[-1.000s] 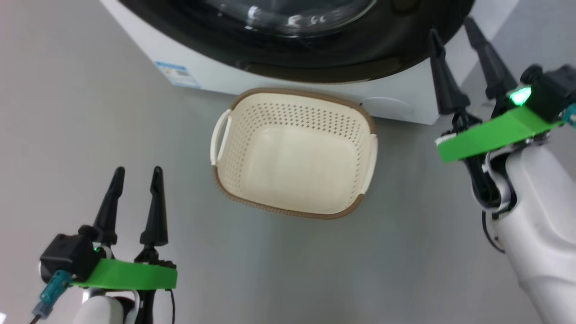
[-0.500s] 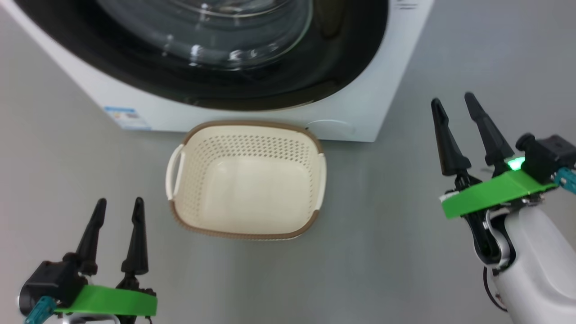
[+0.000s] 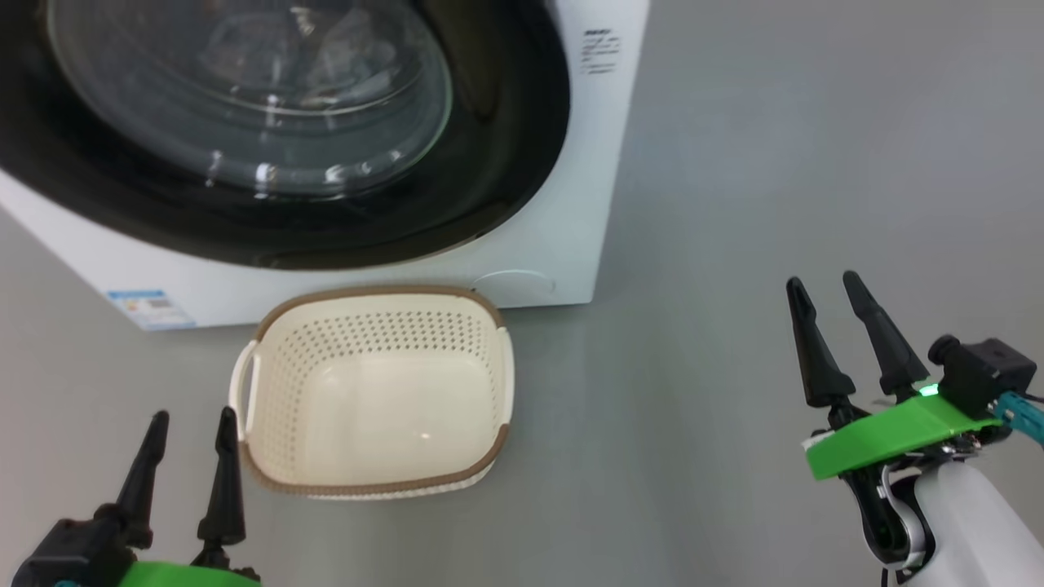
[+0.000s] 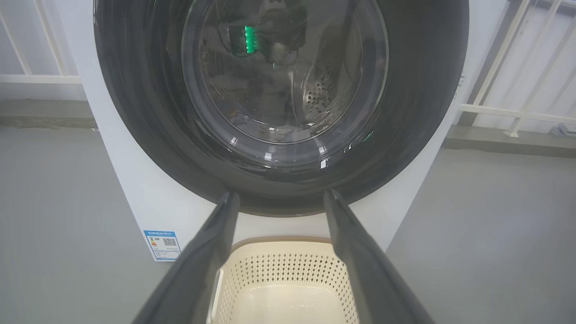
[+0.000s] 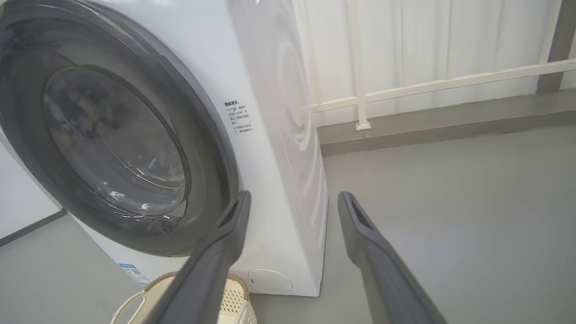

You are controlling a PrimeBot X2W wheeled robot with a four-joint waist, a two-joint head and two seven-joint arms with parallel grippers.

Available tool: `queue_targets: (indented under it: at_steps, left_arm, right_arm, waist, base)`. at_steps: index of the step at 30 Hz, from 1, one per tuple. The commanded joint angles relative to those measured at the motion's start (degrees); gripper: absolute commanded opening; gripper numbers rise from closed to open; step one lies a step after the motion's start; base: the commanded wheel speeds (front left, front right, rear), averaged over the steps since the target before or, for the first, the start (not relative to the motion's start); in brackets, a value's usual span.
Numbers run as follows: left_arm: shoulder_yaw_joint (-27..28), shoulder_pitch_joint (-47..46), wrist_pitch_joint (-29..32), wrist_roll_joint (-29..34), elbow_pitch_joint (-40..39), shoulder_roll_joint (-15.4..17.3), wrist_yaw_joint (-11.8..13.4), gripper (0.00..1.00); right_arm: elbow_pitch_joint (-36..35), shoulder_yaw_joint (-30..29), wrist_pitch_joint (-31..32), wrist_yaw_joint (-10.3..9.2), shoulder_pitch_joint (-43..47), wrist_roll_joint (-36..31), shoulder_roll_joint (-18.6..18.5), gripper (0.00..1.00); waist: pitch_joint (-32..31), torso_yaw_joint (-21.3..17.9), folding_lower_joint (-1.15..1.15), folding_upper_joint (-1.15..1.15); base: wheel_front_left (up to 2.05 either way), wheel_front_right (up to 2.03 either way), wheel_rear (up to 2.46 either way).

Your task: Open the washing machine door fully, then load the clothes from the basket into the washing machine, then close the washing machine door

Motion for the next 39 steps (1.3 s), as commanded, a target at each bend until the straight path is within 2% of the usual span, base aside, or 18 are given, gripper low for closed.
queue_targets:
  at_steps: [1, 18, 39]
  left_arm:
    - [2.2, 0.3, -0.4, 0.8, -1.1, 1.5, 0.0, 1.00]
    - [4.8, 3.5, -0.4, 1.2, -1.4, 2.0, 0.0, 1.00]
    - [5.3, 4.7, -0.4, 1.5, -1.8, 1.7, 0.0, 1.00]
  right_arm:
    - [-1.6, 0.5, -0.3, -0.01, 1.2, -0.5, -0.2, 1.00]
    - [-2.9, -1.4, -0.3, -0.01, 6.2, -0.9, 0.1, 1.00]
    - [-3.5, -2.9, -0.3, -0.01, 7.4, -1.3, 0.6, 1.00]
  waist:
    - [-2.4, -2.6, 0.01, 0.00]
    - [-5.4, -5.6, 0.01, 0.00]
    - [-5.5, -6.0, 0.01, 0.00]
  base:
    - [0.00, 0.00, 0.00]
    - [0.00, 0.00, 0.00]
    - [0.00, 0.00, 0.00]
